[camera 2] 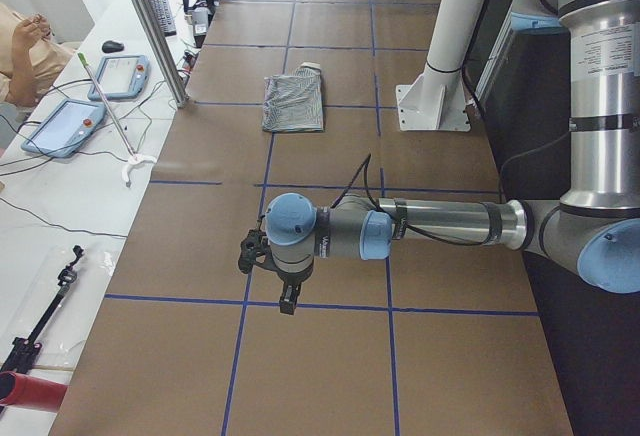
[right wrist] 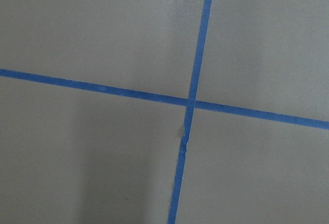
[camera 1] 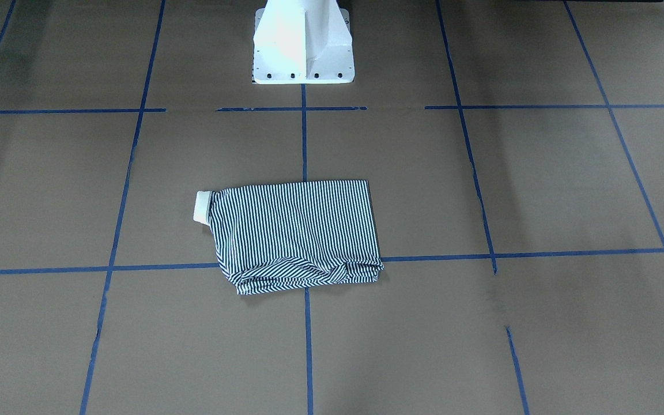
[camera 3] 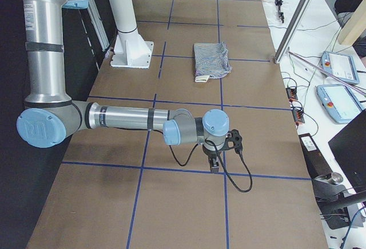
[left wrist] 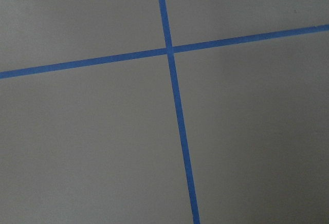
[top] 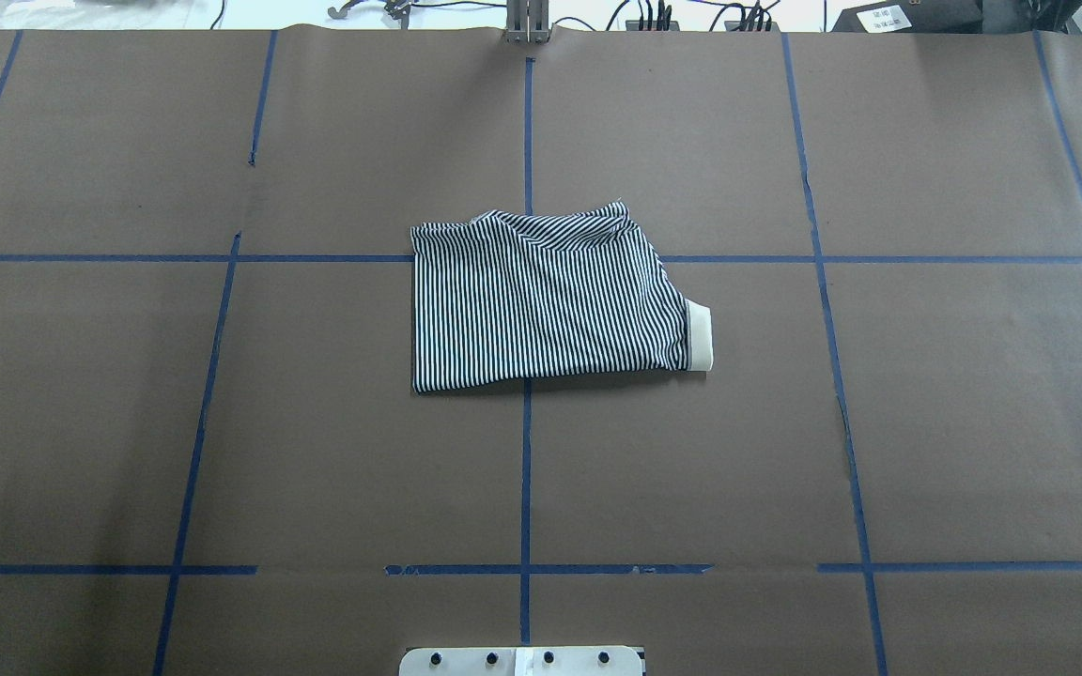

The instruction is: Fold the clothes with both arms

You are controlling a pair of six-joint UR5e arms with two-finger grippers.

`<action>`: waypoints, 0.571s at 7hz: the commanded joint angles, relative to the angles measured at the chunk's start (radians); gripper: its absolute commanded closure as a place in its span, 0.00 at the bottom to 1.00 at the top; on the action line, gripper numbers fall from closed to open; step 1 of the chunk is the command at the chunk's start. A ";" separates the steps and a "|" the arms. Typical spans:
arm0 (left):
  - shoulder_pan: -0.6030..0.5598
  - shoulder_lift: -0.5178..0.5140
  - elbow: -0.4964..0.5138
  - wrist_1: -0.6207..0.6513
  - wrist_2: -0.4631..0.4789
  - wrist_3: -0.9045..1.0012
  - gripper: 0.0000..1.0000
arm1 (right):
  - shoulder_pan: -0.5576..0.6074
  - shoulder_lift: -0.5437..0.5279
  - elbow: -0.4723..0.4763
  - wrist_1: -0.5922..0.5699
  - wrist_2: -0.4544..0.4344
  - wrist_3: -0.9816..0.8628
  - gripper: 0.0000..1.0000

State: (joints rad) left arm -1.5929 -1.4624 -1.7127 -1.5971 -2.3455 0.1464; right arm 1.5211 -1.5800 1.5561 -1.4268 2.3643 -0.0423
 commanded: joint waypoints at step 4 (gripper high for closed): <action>0.002 -0.049 0.013 -0.006 0.072 0.002 0.00 | 0.056 0.069 0.009 -0.280 -0.005 -0.199 0.00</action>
State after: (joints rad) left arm -1.5910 -1.5101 -1.7075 -1.5963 -2.2713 0.1504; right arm 1.5732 -1.5105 1.5636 -1.6945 2.3582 -0.2339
